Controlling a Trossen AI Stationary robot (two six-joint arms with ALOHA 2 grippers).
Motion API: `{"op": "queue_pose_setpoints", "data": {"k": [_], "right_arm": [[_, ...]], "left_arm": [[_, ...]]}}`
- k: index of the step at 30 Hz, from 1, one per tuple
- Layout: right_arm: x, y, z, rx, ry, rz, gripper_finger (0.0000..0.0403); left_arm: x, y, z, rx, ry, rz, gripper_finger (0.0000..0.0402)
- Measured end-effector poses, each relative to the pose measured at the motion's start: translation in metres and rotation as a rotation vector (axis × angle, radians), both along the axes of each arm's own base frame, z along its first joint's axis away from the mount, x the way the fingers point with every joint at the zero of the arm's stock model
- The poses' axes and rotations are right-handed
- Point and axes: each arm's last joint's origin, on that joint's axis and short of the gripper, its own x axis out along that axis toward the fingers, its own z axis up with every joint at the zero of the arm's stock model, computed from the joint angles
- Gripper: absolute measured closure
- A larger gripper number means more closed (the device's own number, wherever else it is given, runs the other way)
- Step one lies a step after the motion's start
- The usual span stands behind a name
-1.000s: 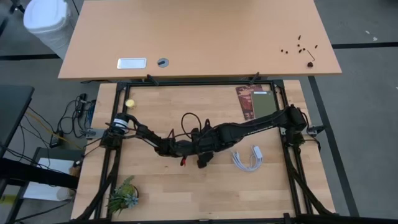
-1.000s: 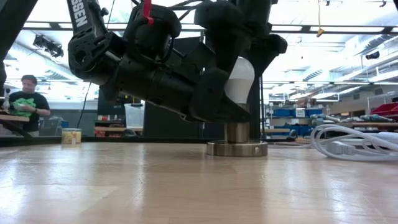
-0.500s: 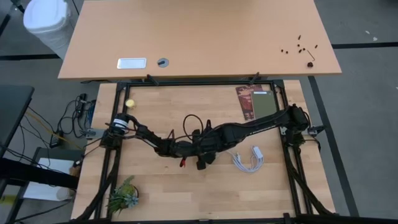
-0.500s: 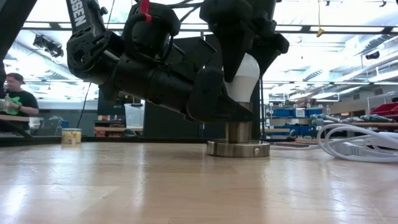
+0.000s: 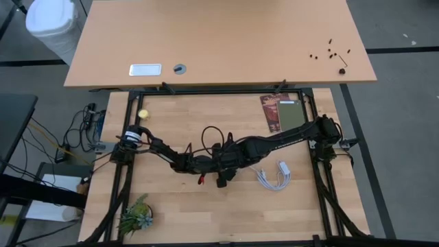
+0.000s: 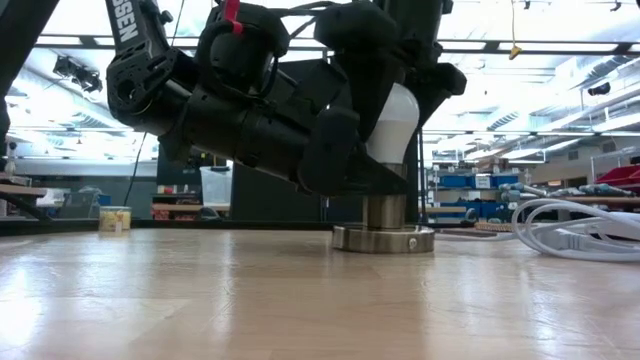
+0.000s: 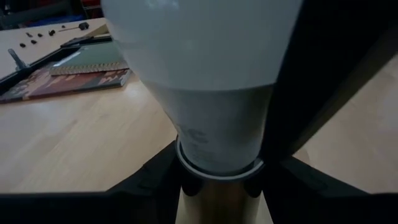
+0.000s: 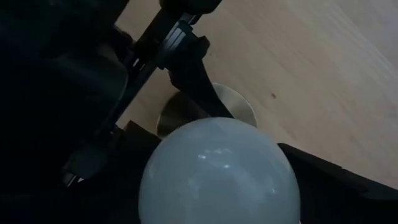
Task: Screw lightbulb
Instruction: Remove the light bulb from the lamp
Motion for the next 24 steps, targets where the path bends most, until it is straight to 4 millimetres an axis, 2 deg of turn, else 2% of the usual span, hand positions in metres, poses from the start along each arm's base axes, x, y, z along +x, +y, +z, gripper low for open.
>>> {"op": "queue_pose_setpoints", "data": {"k": [9, 14, 24], "right_arm": [[0.001, 0.000, 0.000, -0.012, -0.008, 0.016, 0.0098], [0.001, -0.001, 0.000, -0.009, -0.006, 0.021, 0.0098], [0.001, 0.001, 0.000, 0.058, -0.009, -0.029, 0.0098]], "left_arm": [[-0.006, -0.001, -0.002, 0.021, -0.020, -0.046, 0.0172], [-0.016, 0.002, -0.005, 0.018, -0.060, -0.023, 0.0173], [-0.016, 0.002, -0.005, -0.033, -0.064, -0.048, 0.0185]]}}
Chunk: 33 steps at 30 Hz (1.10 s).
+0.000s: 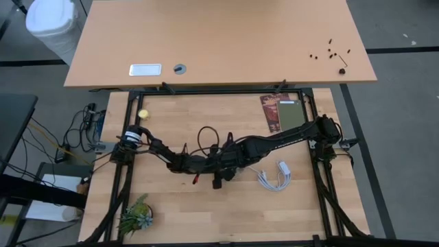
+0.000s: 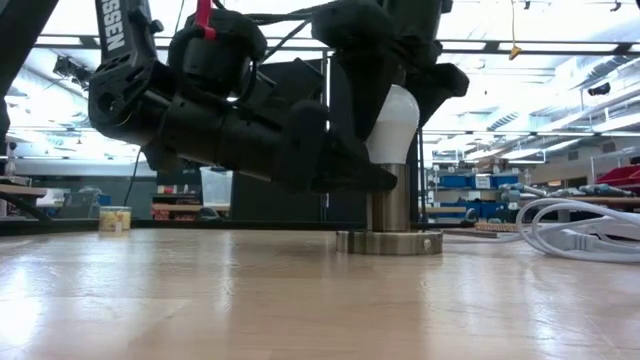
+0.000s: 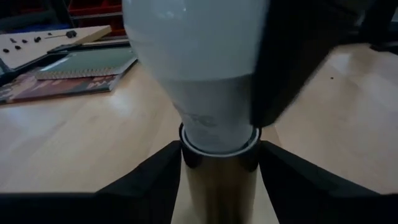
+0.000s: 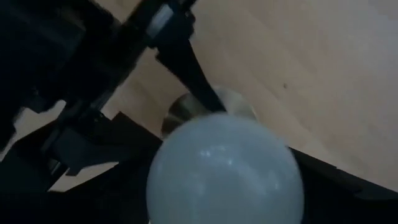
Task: Screw lightbulb
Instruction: Remove the light bulb from the lamp
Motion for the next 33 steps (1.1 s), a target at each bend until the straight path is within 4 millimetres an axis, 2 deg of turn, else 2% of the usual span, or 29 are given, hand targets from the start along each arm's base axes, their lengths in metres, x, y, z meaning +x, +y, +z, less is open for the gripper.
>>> {"op": "queue_pose_setpoints", "data": {"k": [8, 18, 23, 28, 33], "right_arm": [[-0.0018, -0.0006, -0.0007, 0.087, 0.029, -0.047, 0.0099], [-0.0010, -0.0006, -0.0009, 0.082, 0.025, -0.026, 0.0135], [-0.0009, -0.0013, -0.0009, 0.078, 0.028, -0.004, 0.0126], [-0.0002, -0.0036, -0.0008, 0.059, 0.041, 0.123, 0.0128], [0.0005, -0.0048, -0.0008, 0.029, 0.061, 0.361, 0.0128]], "left_arm": [[0.0075, -0.0018, 0.0048, -0.014, -0.004, -0.011, 0.0186], [0.0081, -0.0019, 0.0046, -0.014, 0.009, -0.011, 0.0213], [0.0081, -0.0019, 0.0045, -0.013, 0.011, -0.011, 0.0221], [0.0082, -0.0019, 0.0039, -0.009, 0.021, -0.012, 0.0221], [0.0081, -0.0019, 0.0037, -0.006, 0.024, -0.012, 0.0221]]}}
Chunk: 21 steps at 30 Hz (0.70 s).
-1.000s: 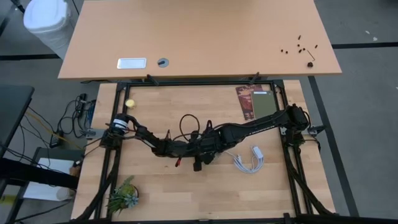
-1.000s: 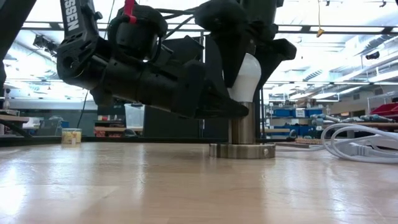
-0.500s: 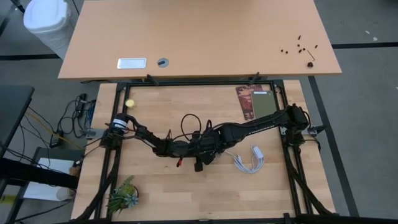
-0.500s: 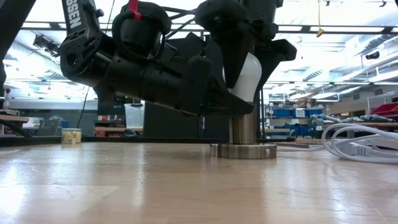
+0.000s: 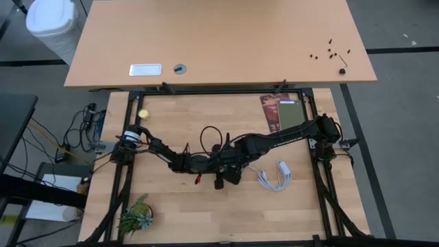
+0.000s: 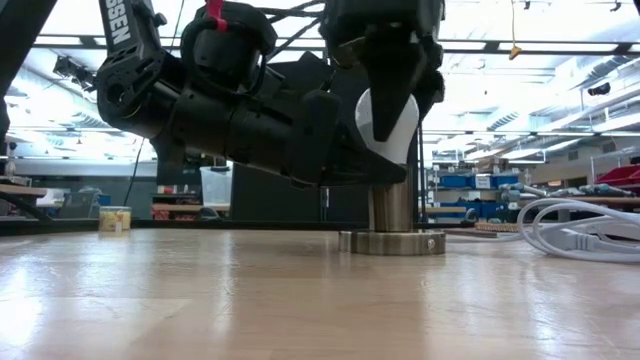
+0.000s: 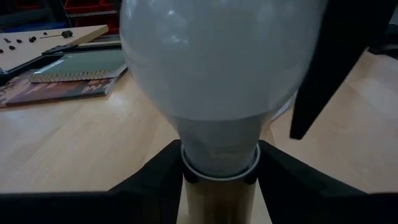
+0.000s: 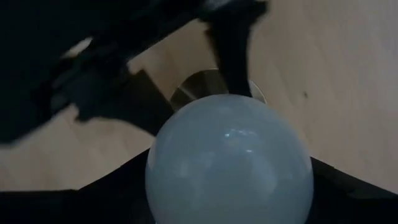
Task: Screw lightbulb
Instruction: Remove the light bulb from the lamp
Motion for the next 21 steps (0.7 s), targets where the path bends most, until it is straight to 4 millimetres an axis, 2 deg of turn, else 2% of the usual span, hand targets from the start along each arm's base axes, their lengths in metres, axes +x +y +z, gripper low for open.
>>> {"op": "queue_pose_setpoints", "data": {"k": [21], "right_arm": [[-0.0021, -0.0050, 0.0000, -0.255, 0.079, 1.354, 0.0124]], "left_arm": [[0.0000, 0.0000, -0.0007, 0.018, 0.006, -0.009, 0.0222]]}}
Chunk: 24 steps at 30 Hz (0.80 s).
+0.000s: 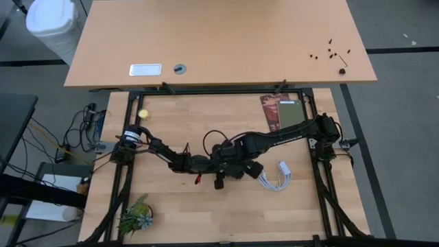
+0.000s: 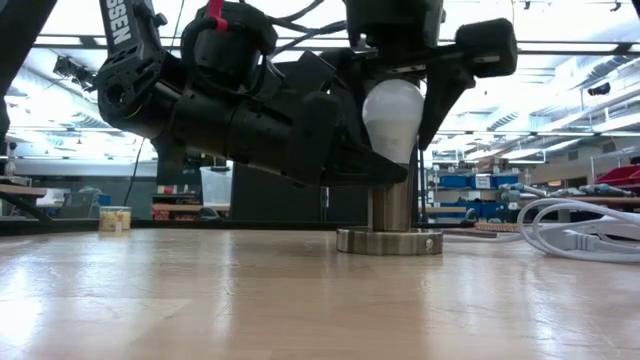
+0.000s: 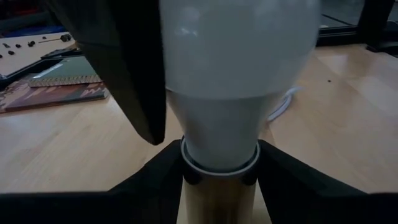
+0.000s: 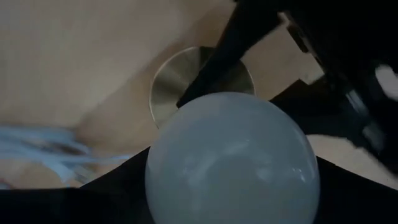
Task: Screw lightbulb
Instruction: Remove the light bulb from the lamp
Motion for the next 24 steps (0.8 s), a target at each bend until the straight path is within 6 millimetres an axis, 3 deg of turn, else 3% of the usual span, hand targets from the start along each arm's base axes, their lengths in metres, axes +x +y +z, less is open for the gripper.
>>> {"op": "queue_pose_setpoints", "data": {"k": [3, 7, 15, 24], "right_arm": [[0.000, 0.000, 0.000, -0.028, -0.002, 0.034, 0.0124], [0.001, 0.000, 0.003, -0.004, -0.012, -0.121, 0.0111], [0.003, 0.008, 0.027, 0.098, -0.047, -0.425, 0.0014], [0.002, 0.013, 0.036, 0.208, -0.086, -1.073, 0.0027]], "left_arm": [[0.000, 0.000, 0.000, -0.004, 0.001, 0.001, 0.0222], [0.000, 0.000, -0.001, -0.024, 0.005, 0.005, 0.0222], [-0.001, -0.003, -0.001, -0.051, 0.007, 0.007, 0.0221], [-0.001, -0.003, -0.002, -0.073, 0.005, 0.016, 0.0221]]}}
